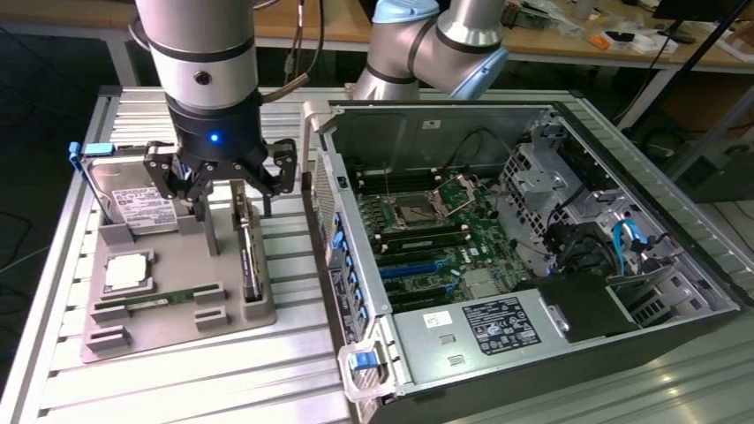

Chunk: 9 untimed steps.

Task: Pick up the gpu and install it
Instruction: 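Pick up the gpu and move the gpu toward the slot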

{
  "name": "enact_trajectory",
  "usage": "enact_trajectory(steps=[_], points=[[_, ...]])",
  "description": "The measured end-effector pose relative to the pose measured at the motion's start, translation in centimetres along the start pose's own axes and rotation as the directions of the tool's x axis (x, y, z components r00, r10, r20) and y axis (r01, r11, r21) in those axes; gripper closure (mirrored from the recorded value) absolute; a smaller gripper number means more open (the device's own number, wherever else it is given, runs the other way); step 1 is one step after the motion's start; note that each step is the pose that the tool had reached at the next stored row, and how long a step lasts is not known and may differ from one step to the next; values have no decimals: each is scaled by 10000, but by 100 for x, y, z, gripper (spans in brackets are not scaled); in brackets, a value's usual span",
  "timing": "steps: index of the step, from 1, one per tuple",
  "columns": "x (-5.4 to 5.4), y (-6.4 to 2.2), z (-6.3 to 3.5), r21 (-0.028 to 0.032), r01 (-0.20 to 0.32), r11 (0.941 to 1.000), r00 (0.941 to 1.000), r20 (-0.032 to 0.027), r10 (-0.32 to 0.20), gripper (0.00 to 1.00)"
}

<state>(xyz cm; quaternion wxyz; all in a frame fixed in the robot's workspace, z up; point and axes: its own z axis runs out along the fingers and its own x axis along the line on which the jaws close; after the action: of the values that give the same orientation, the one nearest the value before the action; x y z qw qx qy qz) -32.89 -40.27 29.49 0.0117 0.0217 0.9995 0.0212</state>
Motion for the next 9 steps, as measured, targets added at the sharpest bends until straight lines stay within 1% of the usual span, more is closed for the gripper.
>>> enact_trajectory(steps=[4, 9], points=[[2, -5, 75, 1, -2, 10000, 10000, -1, 2, 22], [3, -30, 162, 1, 0, 10000, 10000, -2, 0, 22]])
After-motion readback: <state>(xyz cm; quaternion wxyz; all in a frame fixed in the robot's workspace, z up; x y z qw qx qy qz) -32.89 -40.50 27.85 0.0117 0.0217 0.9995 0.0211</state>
